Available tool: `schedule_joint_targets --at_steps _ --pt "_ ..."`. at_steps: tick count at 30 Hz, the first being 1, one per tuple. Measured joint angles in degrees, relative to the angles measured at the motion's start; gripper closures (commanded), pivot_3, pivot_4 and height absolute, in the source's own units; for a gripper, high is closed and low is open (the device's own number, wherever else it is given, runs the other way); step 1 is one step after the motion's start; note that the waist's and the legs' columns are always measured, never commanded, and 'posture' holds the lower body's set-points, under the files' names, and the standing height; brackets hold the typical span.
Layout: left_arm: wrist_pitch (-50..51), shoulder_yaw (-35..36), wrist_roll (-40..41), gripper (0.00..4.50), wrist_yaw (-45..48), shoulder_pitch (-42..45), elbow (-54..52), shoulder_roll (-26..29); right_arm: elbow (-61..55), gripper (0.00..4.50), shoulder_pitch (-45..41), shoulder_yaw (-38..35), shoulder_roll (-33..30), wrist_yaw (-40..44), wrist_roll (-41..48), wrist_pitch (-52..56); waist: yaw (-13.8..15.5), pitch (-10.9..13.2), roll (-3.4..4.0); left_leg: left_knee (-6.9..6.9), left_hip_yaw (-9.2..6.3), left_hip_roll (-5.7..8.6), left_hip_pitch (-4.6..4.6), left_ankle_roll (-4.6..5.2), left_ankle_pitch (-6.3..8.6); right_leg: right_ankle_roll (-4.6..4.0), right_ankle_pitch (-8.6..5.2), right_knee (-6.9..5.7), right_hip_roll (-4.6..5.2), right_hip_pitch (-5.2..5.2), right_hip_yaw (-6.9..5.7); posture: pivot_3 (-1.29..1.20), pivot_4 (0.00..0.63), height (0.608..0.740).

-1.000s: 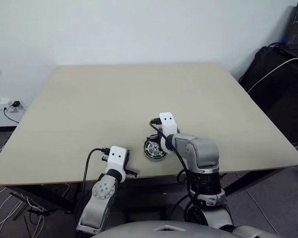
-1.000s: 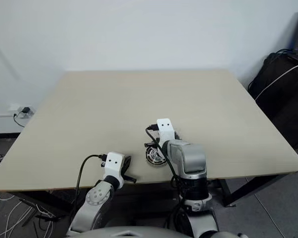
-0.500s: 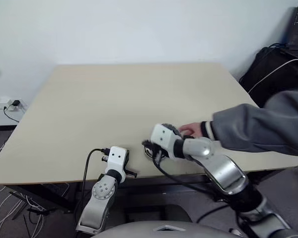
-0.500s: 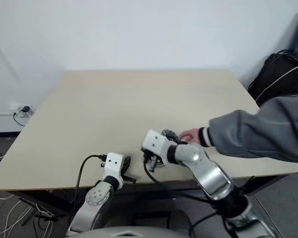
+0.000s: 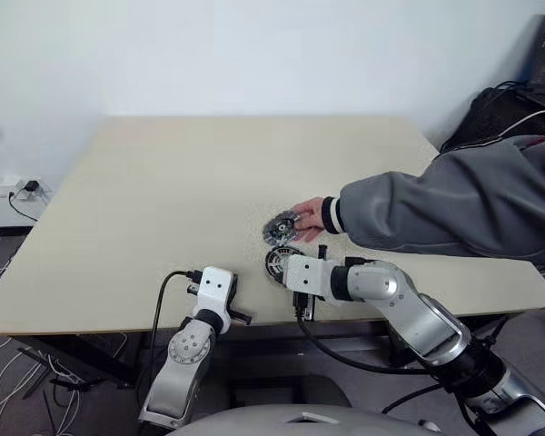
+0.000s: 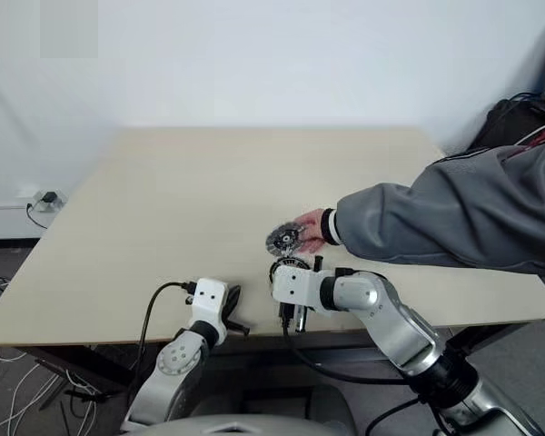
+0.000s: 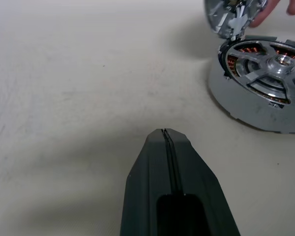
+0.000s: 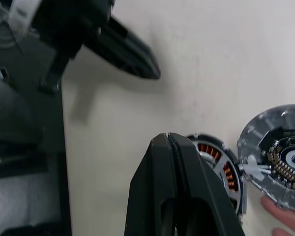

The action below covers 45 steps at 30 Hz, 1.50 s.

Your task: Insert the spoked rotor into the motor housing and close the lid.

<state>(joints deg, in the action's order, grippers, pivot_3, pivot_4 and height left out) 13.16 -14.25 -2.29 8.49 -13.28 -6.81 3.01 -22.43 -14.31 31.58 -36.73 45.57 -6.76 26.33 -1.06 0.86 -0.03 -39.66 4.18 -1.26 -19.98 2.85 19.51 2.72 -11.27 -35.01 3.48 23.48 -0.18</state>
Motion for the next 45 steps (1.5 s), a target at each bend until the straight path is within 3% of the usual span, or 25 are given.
schedule_joint_targets --at_steps 8,12,15,34,37,41,45 --pt "0.0 0.0 -0.1 4.5 0.3 0.2 0.0 0.2 4.8 4.46 -0.9 2.4 -0.7 2.1 -4.9 -2.5 0.1 0.0 0.0 0.0 0.01 0.0 0.01 0.0 0.0 0.0 0.0 0.0 0.0 0.0 0.0 0.0 0.0 0.74" --pt "0.1 0.0 -0.1 4.5 0.3 0.4 0.0 0.4 8.2 3.57 -4.0 3.5 -0.7 3.8 -7.5 -5.0 0.1 0.0 0.0 -0.03 0.03 0.0 0.03 0.0 0.0 0.0 0.0 0.0 0.0 -0.03 0.0 0.0 0.0 0.74" --pt "0.1 0.0 -0.1 4.5 0.3 0.5 0.0 0.4 11.2 2.57 -5.5 4.1 -0.6 4.5 -9.3 -6.9 0.2 0.0 0.0 -0.04 0.02 0.0 0.03 0.0 0.0 0.0 0.0 -0.01 0.0 -0.03 0.0 0.0 0.0 0.74" --pt "0.1 0.1 0.0 4.5 -1.0 0.1 0.0 0.0 22.1 2.57 -10.0 6.5 2.6 10.7 -15.7 -12.1 0.2 0.0 0.04 -0.05 0.04 0.01 0.05 -0.18 -0.1 0.0 0.01 -0.02 0.0 -0.07 0.01 0.0 0.0 0.74" --pt "0.1 0.1 0.0 4.5 -1.1 0.1 0.0 -0.1 22.1 3.16 -10.3 6.4 2.6 11.6 -16.8 -12.0 0.2 -0.1 0.06 -0.05 0.04 0.01 0.08 -0.17 -0.1 0.0 0.01 -0.03 0.0 -0.1 0.01 0.0 0.0 0.74" --pt "0.1 0.1 0.0 4.5 -1.1 0.0 0.0 -0.2 21.9 4.38 -10.7 6.4 2.4 13.2 -17.7 -11.9 0.2 -0.1 -0.01 -0.05 0.04 0.0 0.16 -0.12 -0.07 0.0 0.01 -0.04 0.0 -0.17 0.01 0.0 0.0 0.74" --pt "0.0 0.1 0.0 4.5 -1.1 -0.1 0.0 -0.5 22.0 4.4 -10.6 6.7 2.7 13.5 -18.7 -11.9 0.2 -0.1 0.01 -0.08 0.06 -0.01 0.16 -0.07 -0.05 0.01 0.02 -0.08 0.0 -0.15 0.01 0.0 0.0 0.74"
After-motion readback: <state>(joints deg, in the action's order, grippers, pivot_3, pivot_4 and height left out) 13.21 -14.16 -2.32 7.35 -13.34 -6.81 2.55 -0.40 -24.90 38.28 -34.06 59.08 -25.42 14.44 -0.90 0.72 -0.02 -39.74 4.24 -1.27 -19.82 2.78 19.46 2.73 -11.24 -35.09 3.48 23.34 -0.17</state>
